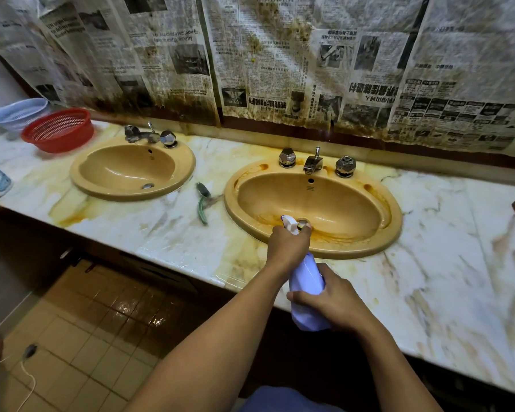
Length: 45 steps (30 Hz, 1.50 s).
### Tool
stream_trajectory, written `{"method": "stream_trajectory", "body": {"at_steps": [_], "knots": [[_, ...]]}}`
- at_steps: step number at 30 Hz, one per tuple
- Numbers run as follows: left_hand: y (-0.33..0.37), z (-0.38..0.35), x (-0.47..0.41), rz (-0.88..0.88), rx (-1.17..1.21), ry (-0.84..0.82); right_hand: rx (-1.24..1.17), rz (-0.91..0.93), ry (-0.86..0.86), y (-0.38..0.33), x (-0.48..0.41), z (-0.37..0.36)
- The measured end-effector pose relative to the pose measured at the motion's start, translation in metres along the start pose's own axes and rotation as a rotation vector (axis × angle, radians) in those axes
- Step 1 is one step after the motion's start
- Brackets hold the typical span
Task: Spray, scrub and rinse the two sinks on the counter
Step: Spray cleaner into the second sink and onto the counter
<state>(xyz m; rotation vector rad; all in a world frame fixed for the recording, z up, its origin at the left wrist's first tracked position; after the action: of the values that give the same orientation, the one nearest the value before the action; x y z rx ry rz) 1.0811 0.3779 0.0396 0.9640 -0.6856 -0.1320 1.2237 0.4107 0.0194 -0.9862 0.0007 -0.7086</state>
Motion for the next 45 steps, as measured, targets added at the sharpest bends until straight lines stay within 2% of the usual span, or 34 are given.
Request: {"method": "stream_trajectory", "body": {"at_steps": [10,16,23,26,31,35,37,40,42,45], "knots": [[0.016,-0.009,0.007,-0.061,-0.078,0.085,0.016,0.012,0.063,0.002,0.009,0.005],[0.020,-0.017,0.011,-0.119,-0.004,0.022,-0.041,-0.001,0.105,0.003,0.008,0.015],[0.026,-0.018,0.013,-0.106,-0.029,0.137,-0.029,0.013,0.088,0.005,0.007,0.017],[0.024,-0.019,0.014,-0.112,-0.001,0.080,-0.031,0.014,0.094,0.009,0.005,0.019],[0.016,-0.021,0.018,-0.122,0.135,-0.161,-0.047,-0.007,0.143,0.019,0.002,0.023],[0.009,-0.021,0.020,-0.097,0.143,-0.304,-0.055,-0.007,0.136,0.023,-0.002,0.032],[0.009,-0.021,0.019,-0.103,0.173,-0.324,-0.106,0.023,0.077,0.028,-0.004,0.036],[0.010,-0.022,0.015,-0.124,0.253,-0.310,-0.381,0.057,-0.017,0.039,-0.008,0.050],[0.008,-0.024,0.011,-0.114,0.312,-0.281,-0.545,0.068,0.070,0.041,-0.015,0.065],[0.007,-0.031,0.006,-0.130,0.291,-0.245,-0.644,0.097,0.259,0.026,-0.024,0.094]]}}
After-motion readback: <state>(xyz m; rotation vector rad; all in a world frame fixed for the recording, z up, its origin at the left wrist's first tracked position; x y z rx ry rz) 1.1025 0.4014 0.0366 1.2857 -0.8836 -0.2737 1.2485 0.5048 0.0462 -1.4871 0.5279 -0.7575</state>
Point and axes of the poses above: each hand's wrist, its own x-axis away from the middle knuckle, its own z-axis out of the back of the hand, y = z × x, the point moved 1 cm from there along -x, towards the middle knuckle, and after that the axes turned 5 degrees about z, right-handed, at the moved point
